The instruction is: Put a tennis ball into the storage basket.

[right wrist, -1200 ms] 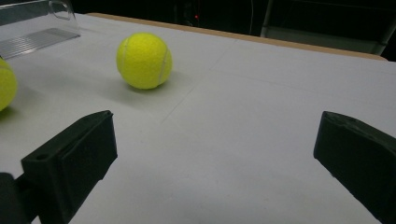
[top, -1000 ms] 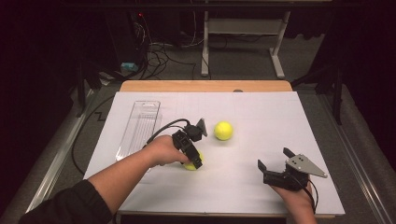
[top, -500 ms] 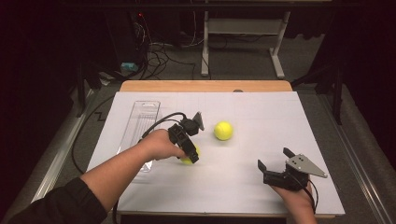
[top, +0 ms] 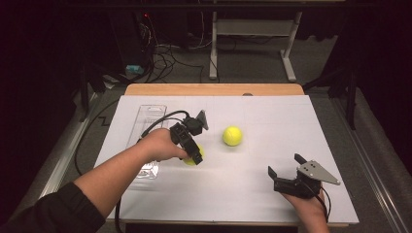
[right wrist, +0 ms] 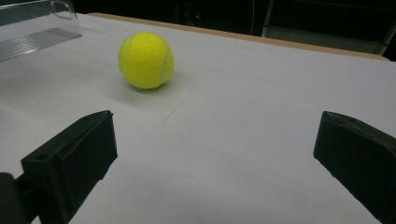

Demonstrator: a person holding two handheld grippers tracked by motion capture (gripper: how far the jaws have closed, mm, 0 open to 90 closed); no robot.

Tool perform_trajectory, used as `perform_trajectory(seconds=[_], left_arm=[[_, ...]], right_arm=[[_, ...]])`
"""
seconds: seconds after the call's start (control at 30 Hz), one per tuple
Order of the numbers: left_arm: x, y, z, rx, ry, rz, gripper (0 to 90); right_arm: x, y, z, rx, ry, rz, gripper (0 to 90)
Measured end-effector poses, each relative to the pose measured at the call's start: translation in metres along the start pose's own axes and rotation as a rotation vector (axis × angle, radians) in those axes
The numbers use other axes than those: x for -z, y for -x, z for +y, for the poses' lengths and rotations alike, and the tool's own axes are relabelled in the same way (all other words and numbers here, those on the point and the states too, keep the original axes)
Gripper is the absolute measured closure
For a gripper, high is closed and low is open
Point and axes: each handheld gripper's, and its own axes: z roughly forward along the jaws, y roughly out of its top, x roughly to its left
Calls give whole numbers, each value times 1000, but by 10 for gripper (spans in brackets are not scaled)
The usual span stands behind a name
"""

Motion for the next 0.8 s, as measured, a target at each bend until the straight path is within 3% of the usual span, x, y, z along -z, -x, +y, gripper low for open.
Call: perform_trajectory(seconds=[0.27, 0.8], left_arm=[[13, -1, 0, -1, -11, 5, 270], [32, -13, -3, 43, 4, 3, 270]], right_arm=[[0, 0, 0, 0, 0, -1, 0], [0, 0, 0, 2, 0, -1, 0]])
